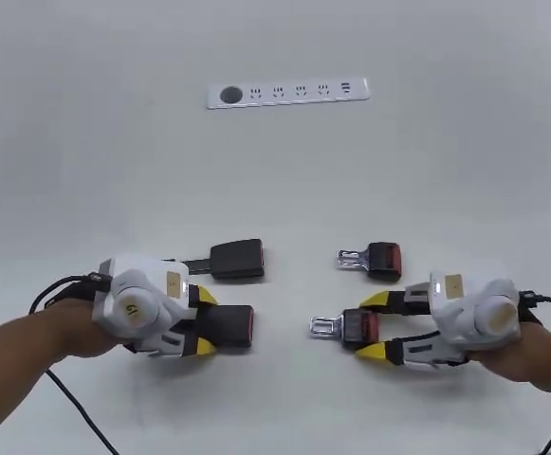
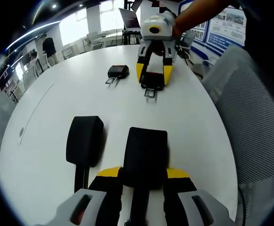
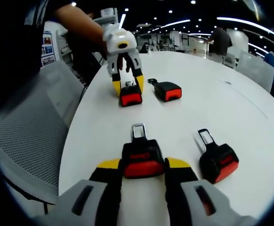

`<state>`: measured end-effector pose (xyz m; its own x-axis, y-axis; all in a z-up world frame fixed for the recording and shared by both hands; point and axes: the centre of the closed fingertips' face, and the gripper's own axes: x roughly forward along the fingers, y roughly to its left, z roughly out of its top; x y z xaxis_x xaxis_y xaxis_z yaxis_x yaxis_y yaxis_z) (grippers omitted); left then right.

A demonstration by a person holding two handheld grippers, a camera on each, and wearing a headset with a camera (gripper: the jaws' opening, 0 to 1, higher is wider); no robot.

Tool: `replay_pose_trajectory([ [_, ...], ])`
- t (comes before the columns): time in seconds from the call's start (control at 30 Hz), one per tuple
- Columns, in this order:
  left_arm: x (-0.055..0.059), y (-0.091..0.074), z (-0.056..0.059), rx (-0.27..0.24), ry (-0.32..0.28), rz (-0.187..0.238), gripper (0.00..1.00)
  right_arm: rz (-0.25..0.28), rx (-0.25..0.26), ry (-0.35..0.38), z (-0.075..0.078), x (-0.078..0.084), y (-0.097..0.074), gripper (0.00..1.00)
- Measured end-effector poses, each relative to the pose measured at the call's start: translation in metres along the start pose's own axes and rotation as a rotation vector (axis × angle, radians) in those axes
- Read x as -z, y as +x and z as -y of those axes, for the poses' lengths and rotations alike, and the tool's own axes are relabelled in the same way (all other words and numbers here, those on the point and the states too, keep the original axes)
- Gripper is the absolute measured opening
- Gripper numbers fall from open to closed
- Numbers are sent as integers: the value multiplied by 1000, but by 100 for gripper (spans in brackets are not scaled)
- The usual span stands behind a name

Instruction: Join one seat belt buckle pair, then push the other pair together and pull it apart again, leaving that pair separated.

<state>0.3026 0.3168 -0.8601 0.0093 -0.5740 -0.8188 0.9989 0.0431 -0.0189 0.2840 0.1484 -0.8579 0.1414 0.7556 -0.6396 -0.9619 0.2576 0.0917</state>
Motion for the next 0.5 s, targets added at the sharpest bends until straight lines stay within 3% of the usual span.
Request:
replay_pose_trajectory([
  [0.5,0,0,0,-2,-5,-6,35,61,-14,17,-5,-25,26,37],
])
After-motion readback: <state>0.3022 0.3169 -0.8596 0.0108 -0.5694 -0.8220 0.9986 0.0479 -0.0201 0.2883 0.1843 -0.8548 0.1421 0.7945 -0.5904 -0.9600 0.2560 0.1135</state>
